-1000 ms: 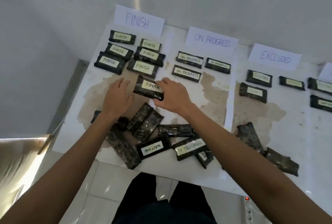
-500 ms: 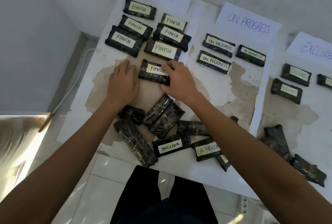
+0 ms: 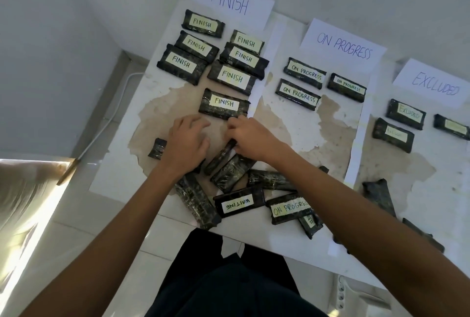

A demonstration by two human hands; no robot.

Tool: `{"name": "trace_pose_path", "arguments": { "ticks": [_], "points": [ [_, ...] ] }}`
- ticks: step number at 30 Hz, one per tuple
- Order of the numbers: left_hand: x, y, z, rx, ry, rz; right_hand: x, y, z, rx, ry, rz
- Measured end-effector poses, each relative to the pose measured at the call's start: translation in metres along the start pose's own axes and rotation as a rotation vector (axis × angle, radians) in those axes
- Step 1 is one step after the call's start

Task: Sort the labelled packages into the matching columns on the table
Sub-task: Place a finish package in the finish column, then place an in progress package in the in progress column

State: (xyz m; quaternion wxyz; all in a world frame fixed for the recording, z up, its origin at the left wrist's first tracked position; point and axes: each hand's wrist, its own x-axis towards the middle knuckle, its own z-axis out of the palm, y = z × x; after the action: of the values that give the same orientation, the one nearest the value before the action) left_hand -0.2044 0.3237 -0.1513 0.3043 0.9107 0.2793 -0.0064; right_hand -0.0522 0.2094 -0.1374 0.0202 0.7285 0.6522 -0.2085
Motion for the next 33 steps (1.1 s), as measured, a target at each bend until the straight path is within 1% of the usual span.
{"name": "trace_pose_path", "arguments": {
  "ticks": [1,3,5,7,9,11,15,17,18,19,21,23,24,25,26,27,29,33],
  "points": [
    [-0.003,0.0,-0.002,-0.042,-0.022,0.015,-0.003,0.0,-0.002,0.047,0.064,-0.009],
    [-0.011,0.003,-0.008,-0.152,-0.101,0.029,-0.01,0.0,-0.004,0.112,0.251,-0.023],
    [-0.018,0.007,-0.015,-0.23,-0.171,0.045,-0.021,-0.001,-0.01,0.123,0.407,-0.024],
    [-0.024,0.013,-0.021,-0.287,-0.192,0.067,-0.031,-0.002,-0.016,0.12,0.511,-0.037],
    [-0.026,0.018,-0.026,-0.329,-0.176,0.081,-0.04,-0.002,-0.019,0.103,0.571,-0.047],
    [-0.026,0.022,-0.028,-0.341,-0.143,0.084,-0.047,-0.001,-0.019,0.099,0.578,-0.049],
    [-0.02,0.028,-0.031,-0.276,-0.086,0.102,-0.06,0.002,-0.021,0.147,0.465,0.022],
    [-0.017,0.031,-0.031,-0.268,-0.074,0.105,-0.066,0.0,-0.024,0.198,0.422,0.095],
    [-0.016,0.032,-0.031,-0.273,-0.073,0.107,-0.069,-0.004,-0.025,0.246,0.401,0.163],
    [-0.015,0.035,-0.031,-0.284,-0.071,0.111,-0.071,-0.007,-0.024,0.326,0.382,0.248],
    [-0.014,0.041,-0.029,-0.3,-0.061,0.113,-0.076,-0.016,-0.026,0.596,0.363,0.472],
    [-0.014,0.05,-0.025,-0.302,-0.036,0.098,-0.082,-0.022,-0.03,1.006,0.348,0.772],
    [-0.015,0.055,-0.023,-0.309,-0.024,0.087,-0.084,-0.024,-0.032,1.269,0.323,0.91],
    [-0.016,0.06,-0.021,-0.323,-0.02,0.082,-0.086,-0.025,-0.031,1.532,0.303,0.997],
    [-0.018,0.066,-0.017,-0.337,-0.025,0.086,-0.087,-0.026,-0.028,1.743,0.311,1.018],
    [-0.021,0.072,-0.013,-0.349,-0.036,0.096,-0.089,-0.026,-0.024,1.867,0.342,1.004],
    [-0.027,0.083,-0.004,-0.376,-0.062,0.101,-0.092,-0.027,-0.018,1.963,0.432,0.99],
    [-0.033,0.101,0.012,-0.396,-0.106,0.086,-0.101,-0.016,-0.01,2.014,0.587,1.065]
  ]
}}
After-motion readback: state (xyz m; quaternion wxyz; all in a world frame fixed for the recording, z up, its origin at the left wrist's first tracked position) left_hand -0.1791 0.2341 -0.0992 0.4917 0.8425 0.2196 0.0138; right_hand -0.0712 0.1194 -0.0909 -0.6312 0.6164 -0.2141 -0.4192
